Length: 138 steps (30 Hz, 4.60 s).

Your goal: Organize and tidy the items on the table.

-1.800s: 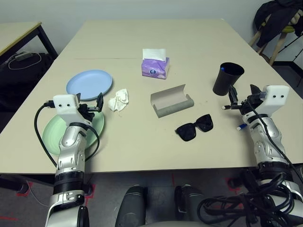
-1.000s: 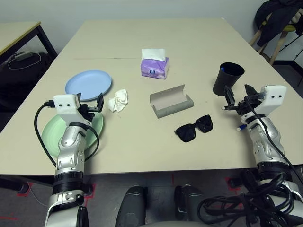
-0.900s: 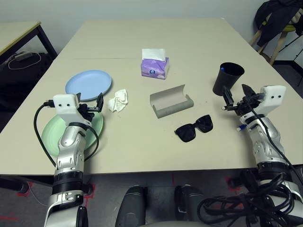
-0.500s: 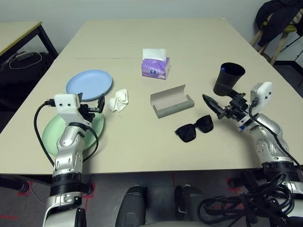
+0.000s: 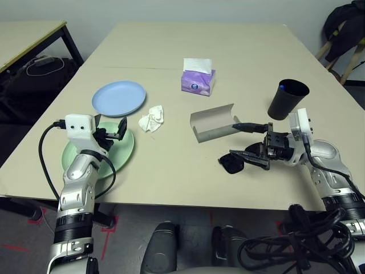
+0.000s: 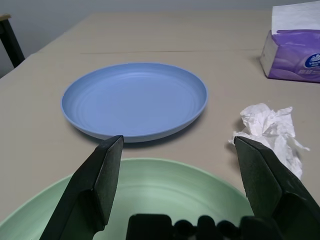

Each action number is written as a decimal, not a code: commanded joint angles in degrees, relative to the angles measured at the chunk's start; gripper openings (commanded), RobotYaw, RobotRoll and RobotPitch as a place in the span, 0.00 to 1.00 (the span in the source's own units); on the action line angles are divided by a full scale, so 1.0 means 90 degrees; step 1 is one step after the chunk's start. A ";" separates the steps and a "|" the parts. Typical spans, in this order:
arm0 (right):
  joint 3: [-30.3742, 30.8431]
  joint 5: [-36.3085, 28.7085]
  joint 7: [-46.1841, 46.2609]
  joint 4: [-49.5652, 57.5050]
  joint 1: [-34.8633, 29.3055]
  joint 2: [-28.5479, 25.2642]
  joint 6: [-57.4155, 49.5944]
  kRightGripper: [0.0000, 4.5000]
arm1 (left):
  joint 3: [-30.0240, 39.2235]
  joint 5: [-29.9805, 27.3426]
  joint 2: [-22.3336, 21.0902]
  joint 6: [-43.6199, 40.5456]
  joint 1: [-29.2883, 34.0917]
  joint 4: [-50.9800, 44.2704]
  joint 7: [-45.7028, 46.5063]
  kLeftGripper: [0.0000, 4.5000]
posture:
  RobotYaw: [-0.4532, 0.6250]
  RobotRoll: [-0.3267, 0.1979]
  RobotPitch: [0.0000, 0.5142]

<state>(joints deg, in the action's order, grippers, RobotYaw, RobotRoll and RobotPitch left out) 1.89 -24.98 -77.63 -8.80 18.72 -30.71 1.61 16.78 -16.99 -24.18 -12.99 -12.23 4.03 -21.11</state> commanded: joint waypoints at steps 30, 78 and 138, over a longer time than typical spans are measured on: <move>0.0112 0.0085 0.0411 0.0299 -0.0082 0.0211 -0.0120 1.00 | 0.0650 -0.0439 -0.2649 -0.5200 -0.0932 0.0648 0.0022 1.00 | 0.61 0.62 0.16; 0.0196 0.0175 0.0714 0.0407 -0.0028 0.0244 -0.0117 1.00 | 0.1939 -0.0874 -0.2812 -0.7698 -0.1363 0.0444 -0.0028 0.01 | 0.59 0.62 0.13; -0.0314 -0.0034 0.2854 0.1144 -0.0039 0.0954 -0.0747 1.00 | 0.0708 0.0258 -0.0929 -0.1654 -0.5763 0.6235 0.1986 1.00 | 0.57 0.62 0.12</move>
<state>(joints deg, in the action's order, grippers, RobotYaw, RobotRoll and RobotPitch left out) -0.73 -25.18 -52.22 0.40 18.90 -21.63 -4.57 26.14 -16.28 -32.60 -27.95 -65.48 62.61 1.56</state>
